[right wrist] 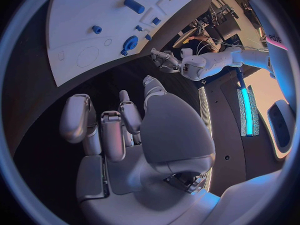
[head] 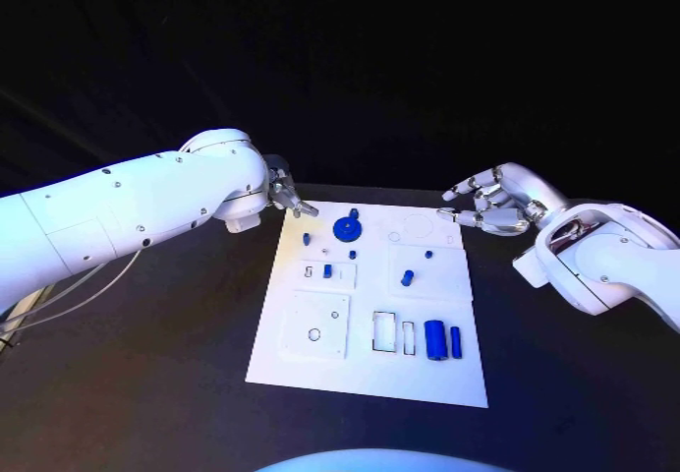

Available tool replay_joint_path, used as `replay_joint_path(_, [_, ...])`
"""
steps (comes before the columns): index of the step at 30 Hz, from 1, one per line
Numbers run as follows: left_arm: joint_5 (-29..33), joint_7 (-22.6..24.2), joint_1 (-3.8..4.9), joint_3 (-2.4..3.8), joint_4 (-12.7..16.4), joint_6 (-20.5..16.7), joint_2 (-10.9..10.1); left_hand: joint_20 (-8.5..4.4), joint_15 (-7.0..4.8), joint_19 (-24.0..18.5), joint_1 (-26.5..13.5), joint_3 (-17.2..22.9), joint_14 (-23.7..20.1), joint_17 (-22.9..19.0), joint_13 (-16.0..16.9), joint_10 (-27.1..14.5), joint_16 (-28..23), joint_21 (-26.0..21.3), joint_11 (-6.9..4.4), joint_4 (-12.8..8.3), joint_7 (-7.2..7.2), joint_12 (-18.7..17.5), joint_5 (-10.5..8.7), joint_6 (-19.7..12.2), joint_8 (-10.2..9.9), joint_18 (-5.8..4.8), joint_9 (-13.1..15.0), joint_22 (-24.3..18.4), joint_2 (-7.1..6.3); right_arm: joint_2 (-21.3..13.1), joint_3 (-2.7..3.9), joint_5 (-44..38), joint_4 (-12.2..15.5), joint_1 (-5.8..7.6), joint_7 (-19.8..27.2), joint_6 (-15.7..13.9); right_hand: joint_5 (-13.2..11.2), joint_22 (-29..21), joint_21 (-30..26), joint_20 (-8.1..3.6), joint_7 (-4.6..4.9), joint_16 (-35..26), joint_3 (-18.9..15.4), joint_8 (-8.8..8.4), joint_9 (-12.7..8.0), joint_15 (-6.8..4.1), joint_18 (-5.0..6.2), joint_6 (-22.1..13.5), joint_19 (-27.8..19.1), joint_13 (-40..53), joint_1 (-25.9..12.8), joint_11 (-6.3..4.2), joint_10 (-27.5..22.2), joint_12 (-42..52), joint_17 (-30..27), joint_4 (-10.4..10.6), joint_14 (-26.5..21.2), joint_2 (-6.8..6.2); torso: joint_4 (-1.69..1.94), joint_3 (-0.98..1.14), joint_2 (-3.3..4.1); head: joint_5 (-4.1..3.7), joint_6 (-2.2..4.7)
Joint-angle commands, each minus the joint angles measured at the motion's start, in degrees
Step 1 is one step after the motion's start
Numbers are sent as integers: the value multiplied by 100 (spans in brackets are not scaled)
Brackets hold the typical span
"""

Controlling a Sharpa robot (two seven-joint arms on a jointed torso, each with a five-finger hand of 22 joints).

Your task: Assemble the parts on the task board

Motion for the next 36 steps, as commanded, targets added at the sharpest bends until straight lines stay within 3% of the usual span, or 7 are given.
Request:
replay_joint_path(1, [-106, 0, 5, -19, -169, 272, 91, 48, 59, 595, 49, -23, 602, 1509, -18, -40, 14, 14, 20, 0, 21, -45, 34, -26, -34, -85, -23, 1509, 7, 3, 1, -22, 13, -4, 40, 38, 31, -10, -28, -42, -16, -40, -22, 36, -7, -39, 112, 1, -16, -7, -59, -27, -8, -16, 669, 0, 384, 7, 4, 5, -2, 12, -17])
replay_joint_path(8, [-85, 49, -51, -93, -482, 416, 262, 51, 62, 595, 56, -24, 602, 1509, -23, -46, 14, 14, 22, 0, 24, -51, 34, -23, -43, -85, -35, 1509, 13, 9, 1, -22, 20, -4, 46, 34, 31, -10, -28, -42, -16, -40, -22, 36, -7, -39, 112, 1, -16, -7, -59, -27, -8, -16, 669, 0, 384, 7, 2, 3, -4, 36, -27])
replay_joint_path(16, [-14, 88, -123, -124, -659, 508, 371, 56, 67, 595, 54, -28, 602, 1509, -31, -54, 14, 14, 28, 3, 30, -59, 34, -21, -58, -85, -53, 1509, 23, 22, 1, -22, 20, -4, 54, 31, 31, -10, -28, -42, -16, -40, -22, 36, -7, -39, 112, 1, -16, -7, -59, -27, -8, -16, 669, 0, 384, 7, -1, 4, -8, 39, -28])
replay_joint_path(36, [145, 127, -181, -135, -601, 555, 411, 67, 76, 595, 32, -42, 602, 1509, -16, -49, 14, 14, 35, 6, 35, -39, 32, 3, -81, -85, -89, 1509, 56, 31, 1, -22, 11, -4, 53, 34, 32, -3, -22, -43, -17, -36, -26, 39, -9, -40, 110, -1, -9, -2, -60, -28, -2, -7, 677, -10, 387, 7, 3, 7, -13, 40, -39])
